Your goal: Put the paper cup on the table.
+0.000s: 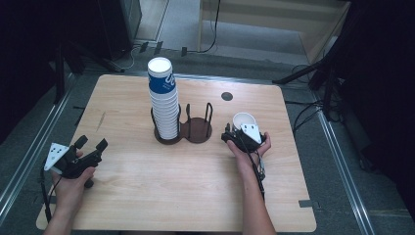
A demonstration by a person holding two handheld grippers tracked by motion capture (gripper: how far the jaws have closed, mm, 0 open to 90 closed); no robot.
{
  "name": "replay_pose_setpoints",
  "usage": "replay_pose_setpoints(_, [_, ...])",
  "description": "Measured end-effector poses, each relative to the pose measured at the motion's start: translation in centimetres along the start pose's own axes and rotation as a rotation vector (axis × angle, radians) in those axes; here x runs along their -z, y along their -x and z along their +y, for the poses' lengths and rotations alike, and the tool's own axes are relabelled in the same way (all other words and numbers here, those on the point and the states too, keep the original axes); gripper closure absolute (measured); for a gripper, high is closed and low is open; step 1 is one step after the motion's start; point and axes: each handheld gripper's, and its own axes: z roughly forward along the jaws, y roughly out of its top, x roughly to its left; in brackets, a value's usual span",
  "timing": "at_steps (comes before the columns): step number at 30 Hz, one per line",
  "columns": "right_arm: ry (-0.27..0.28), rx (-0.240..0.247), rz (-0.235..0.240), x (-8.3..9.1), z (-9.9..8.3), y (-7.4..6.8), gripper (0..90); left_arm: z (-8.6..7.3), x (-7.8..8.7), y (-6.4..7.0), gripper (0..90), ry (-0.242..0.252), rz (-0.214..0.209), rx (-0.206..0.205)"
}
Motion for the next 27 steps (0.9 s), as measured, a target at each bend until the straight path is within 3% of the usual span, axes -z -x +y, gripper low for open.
replay_pose_setpoints(9, [0.003, -0.003, 0.026, 1.2, 0.4, 0.3, 0.0, 0.0, 0.0, 0.0, 16.1, -0.003, 0.002, 0.006])
replay_pose_setpoints(27, [0.077, 0.021, 0.083, 5.3, 1.1, 0.9, 0.0, 0.0, -0.1, 0.0, 16.1, -0.001, 0.001, 0.012])
